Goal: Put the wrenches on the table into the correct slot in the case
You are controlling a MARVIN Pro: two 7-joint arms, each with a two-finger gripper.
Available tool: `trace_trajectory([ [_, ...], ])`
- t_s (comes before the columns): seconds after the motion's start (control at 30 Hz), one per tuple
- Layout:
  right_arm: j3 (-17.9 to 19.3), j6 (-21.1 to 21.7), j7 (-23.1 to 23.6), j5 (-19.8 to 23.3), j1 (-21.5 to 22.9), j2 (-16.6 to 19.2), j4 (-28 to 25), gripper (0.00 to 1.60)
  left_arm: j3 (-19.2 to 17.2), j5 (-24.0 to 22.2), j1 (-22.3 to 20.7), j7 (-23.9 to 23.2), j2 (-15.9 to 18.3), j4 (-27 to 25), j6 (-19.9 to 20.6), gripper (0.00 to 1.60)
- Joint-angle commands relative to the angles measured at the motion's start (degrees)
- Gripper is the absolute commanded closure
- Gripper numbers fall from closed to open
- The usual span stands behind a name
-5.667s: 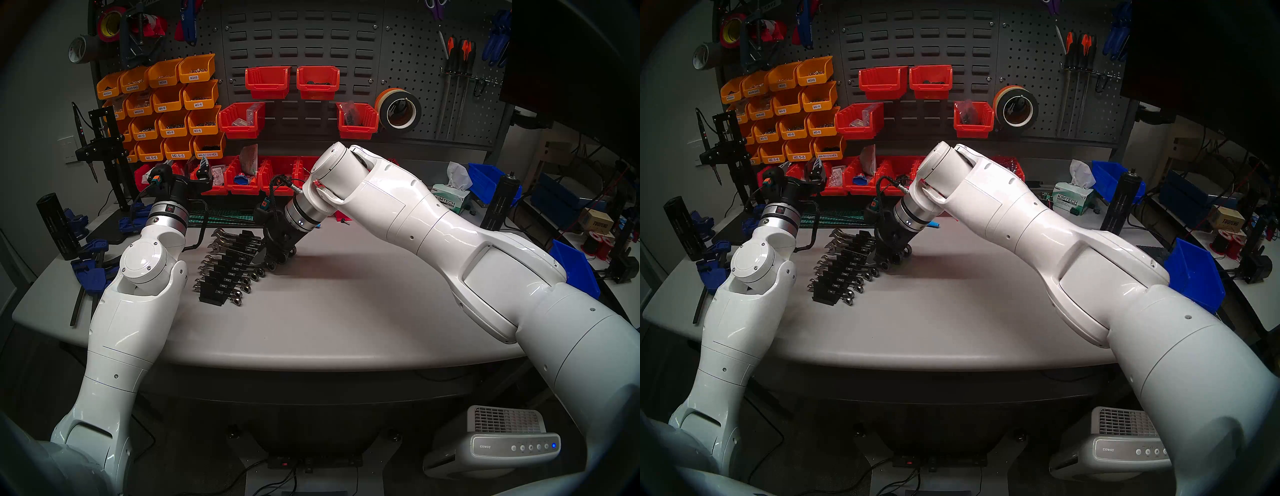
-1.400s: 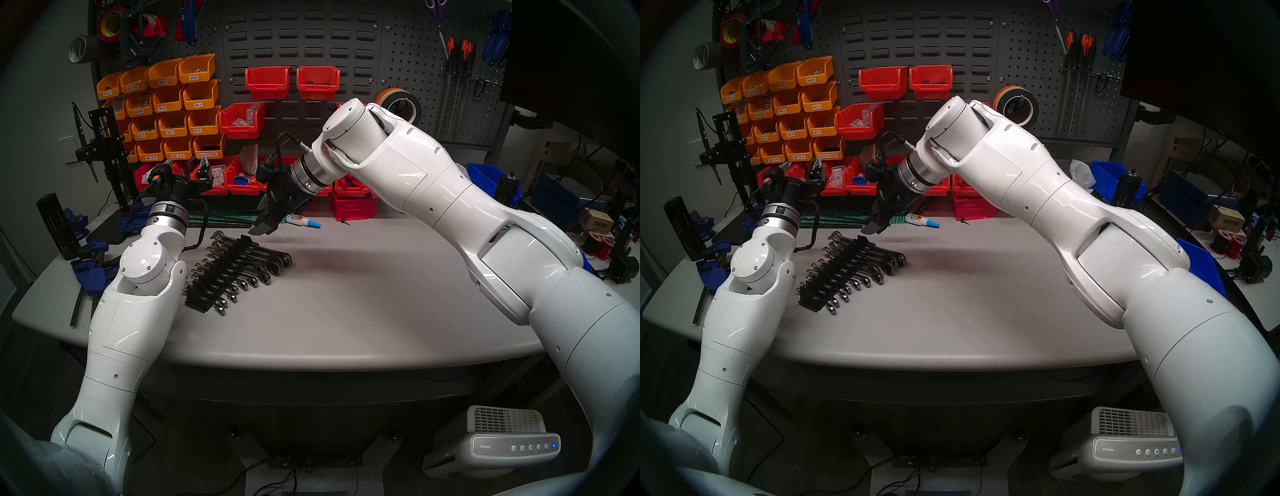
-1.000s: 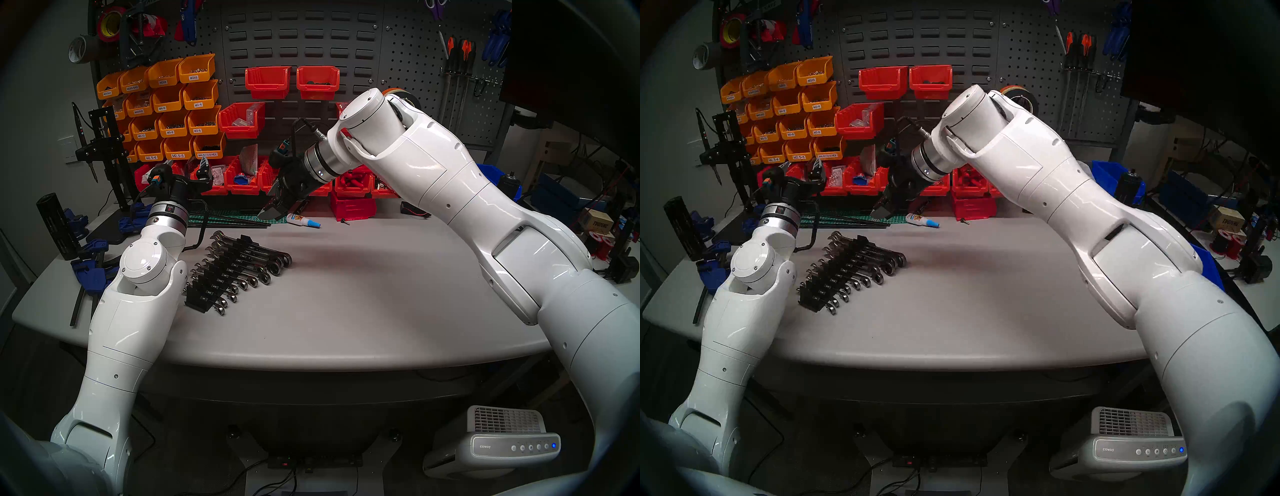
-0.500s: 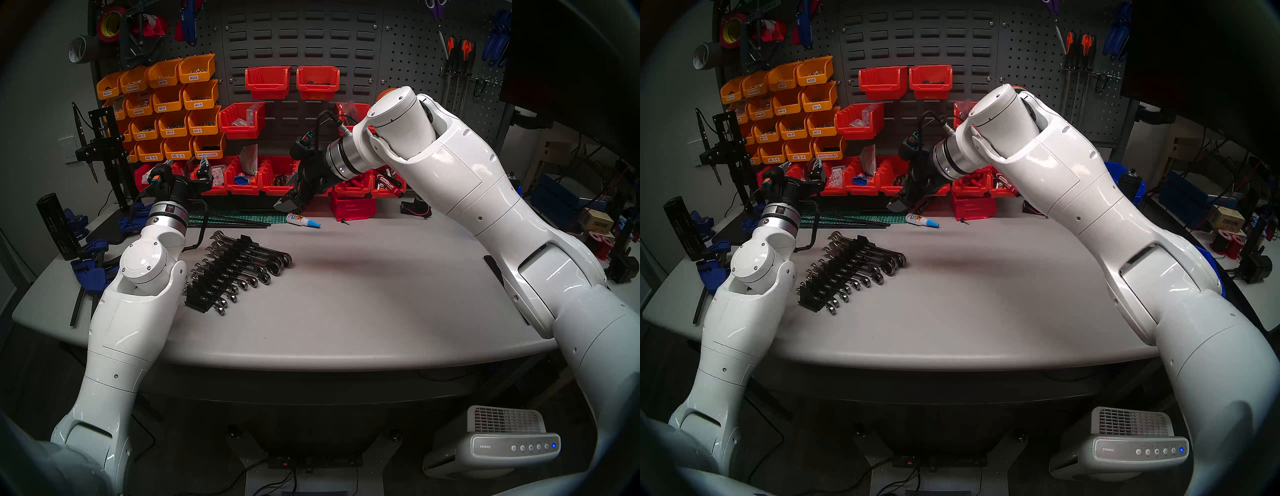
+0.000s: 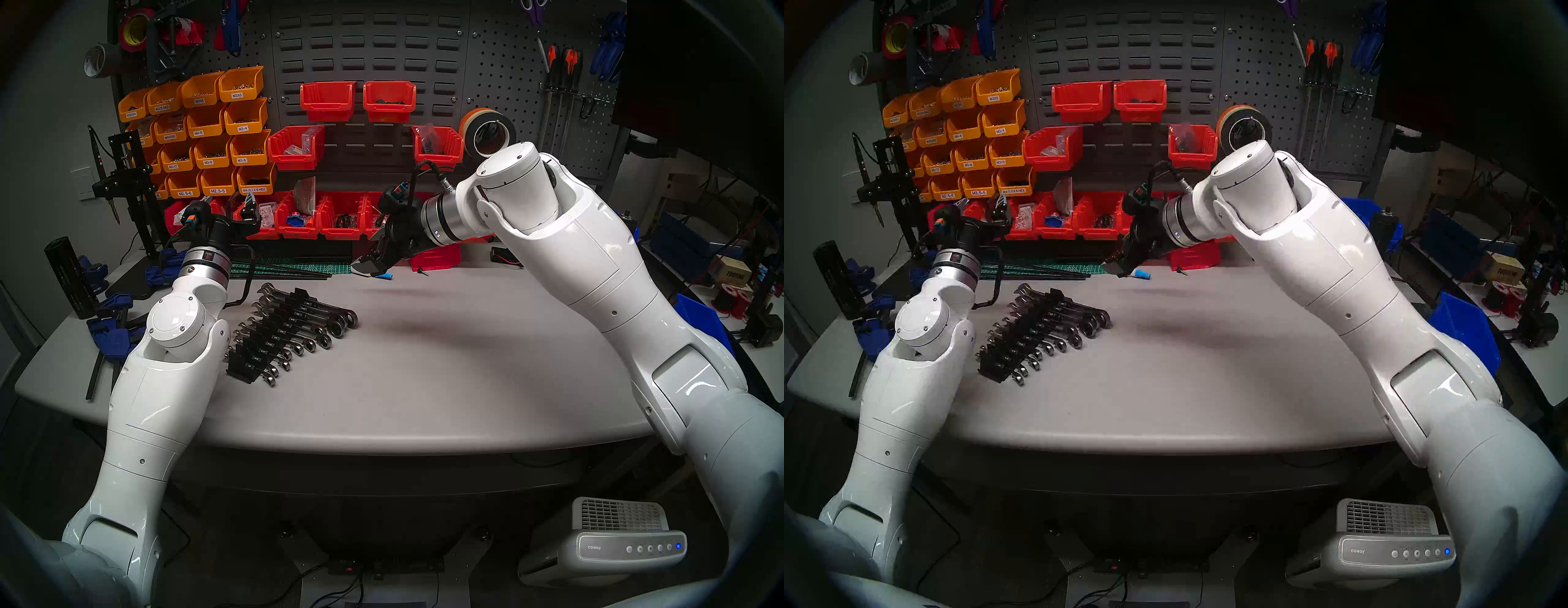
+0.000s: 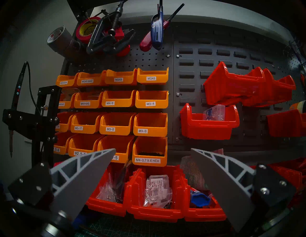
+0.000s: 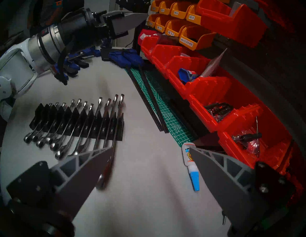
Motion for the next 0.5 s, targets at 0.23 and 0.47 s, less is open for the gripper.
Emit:
trace_trajectory([
  [0.23, 4.2, -0.9, -6.6, 1.6, -5.8, -0.7, -4.4, 0.0, -0.5, 0.0, -1.8, 0.0, 0.1, -1.6, -0.7, 0.0],
  [0.47, 4.5, -1.3, -7.4, 1.9, -6.2, -0.9, -4.6, 0.0, -0.5, 0.0, -1.8, 0.0, 0.1, -1.6, -0.7, 0.0],
])
